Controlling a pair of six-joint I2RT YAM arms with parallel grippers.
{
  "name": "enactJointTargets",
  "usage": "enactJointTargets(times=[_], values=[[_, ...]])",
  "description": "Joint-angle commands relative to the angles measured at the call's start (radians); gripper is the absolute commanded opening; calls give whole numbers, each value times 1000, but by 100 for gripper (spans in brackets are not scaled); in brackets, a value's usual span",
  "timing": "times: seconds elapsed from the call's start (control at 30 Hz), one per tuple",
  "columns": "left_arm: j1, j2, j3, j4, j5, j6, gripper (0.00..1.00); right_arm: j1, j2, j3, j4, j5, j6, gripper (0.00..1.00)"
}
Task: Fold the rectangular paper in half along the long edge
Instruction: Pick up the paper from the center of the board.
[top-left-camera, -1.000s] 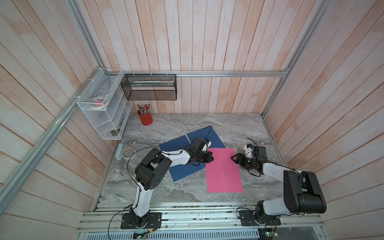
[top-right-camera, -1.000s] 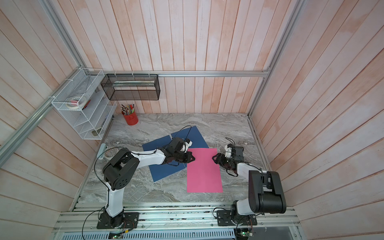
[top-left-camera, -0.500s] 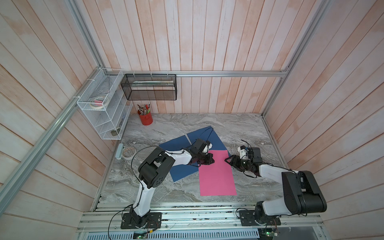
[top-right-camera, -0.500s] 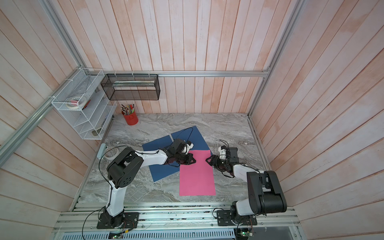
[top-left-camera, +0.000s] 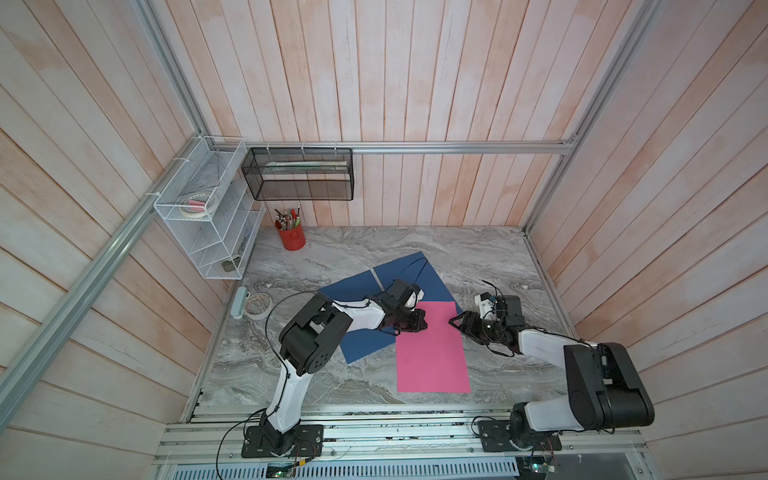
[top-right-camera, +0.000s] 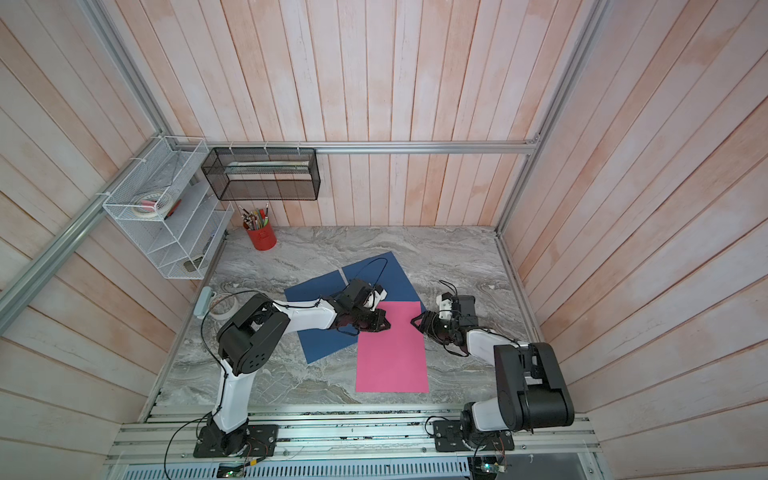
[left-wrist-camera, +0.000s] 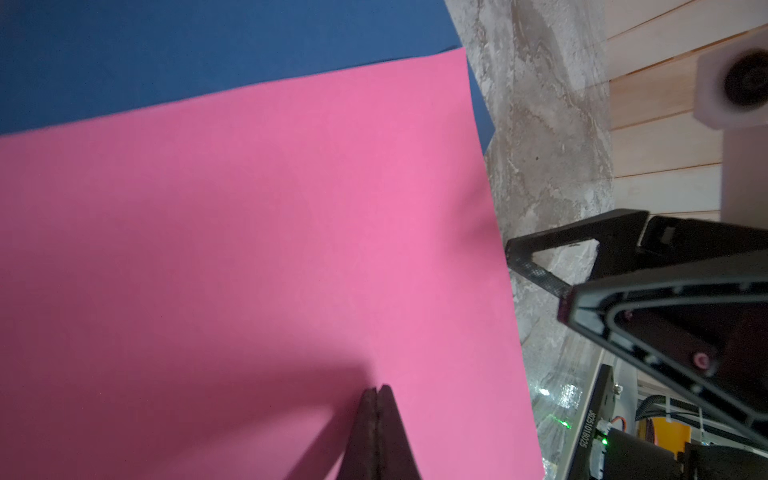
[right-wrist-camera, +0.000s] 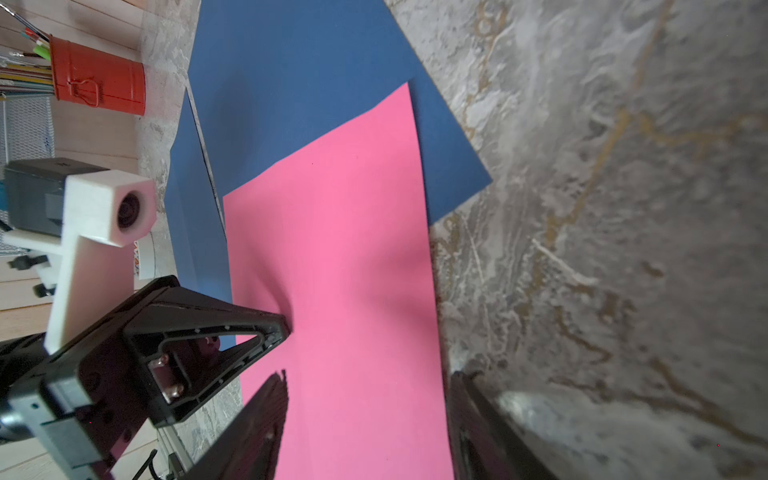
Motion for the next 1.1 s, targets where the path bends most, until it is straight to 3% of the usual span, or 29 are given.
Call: enactJointTargets(times=[0.0, 0.33, 0.47, 0.77, 0.97, 1.07], values=[[-4, 24, -3, -37, -20, 14, 0, 8, 31, -50, -135, 36, -9, 64], [-5, 38, 10, -41, -17, 14, 0, 53, 44, -120, -11, -101, 63, 64], [-5, 41, 11, -46, -17, 13, 0, 85, 29, -126, 25, -101, 97, 59], [-4, 41, 12, -58, -32, 15, 0, 89, -121, -152, -89, 24, 113, 36], [-4, 49, 26, -65, -33, 17, 0, 90, -175, -171, -87, 26, 136, 21], [-4, 50, 34, -70, -32, 20, 0, 90, -177, -170, -80, 29, 137, 9]])
